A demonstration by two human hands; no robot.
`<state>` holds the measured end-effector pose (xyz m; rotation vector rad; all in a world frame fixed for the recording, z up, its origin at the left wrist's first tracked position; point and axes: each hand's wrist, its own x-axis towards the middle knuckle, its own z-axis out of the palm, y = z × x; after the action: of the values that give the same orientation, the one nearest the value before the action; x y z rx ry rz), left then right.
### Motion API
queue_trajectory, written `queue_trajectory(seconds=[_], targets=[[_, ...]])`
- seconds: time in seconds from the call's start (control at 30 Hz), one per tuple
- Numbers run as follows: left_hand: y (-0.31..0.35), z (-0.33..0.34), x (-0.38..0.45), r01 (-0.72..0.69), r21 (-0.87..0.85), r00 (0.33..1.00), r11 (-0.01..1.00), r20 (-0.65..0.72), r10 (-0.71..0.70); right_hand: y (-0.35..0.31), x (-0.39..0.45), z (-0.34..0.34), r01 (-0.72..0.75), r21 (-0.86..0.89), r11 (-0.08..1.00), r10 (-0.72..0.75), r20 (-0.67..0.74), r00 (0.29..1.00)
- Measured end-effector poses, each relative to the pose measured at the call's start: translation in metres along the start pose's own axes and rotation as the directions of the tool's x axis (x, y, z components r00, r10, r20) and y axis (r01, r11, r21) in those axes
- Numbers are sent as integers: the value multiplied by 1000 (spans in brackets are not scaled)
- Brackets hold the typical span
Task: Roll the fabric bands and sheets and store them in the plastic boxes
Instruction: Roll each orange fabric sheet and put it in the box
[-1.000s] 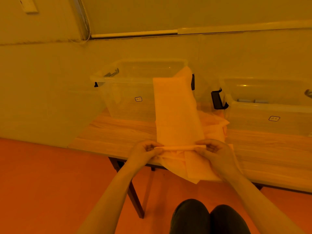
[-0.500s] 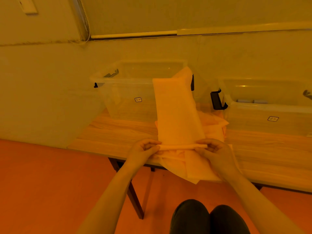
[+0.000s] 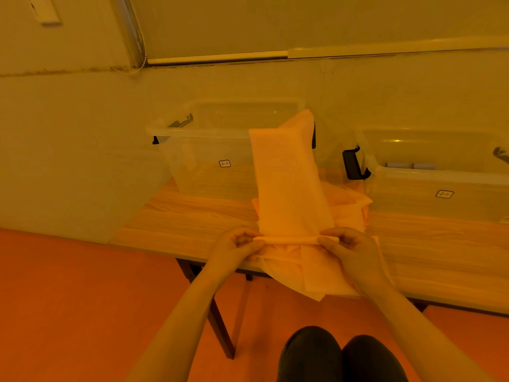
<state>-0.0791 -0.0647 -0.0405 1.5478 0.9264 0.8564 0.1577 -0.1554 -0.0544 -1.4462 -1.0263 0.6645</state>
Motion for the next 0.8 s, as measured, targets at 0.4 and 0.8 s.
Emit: queue_trajectory(seconds=[0.4,0.8], targets=[[-4,2,5,-19,46,996,999,-82,23,2,0,0,-44,48,998,45,-4,999],[-2,3,4,-24,20,998,1000,-50,25,1,0,0,-28,46,999,29,-20,999]])
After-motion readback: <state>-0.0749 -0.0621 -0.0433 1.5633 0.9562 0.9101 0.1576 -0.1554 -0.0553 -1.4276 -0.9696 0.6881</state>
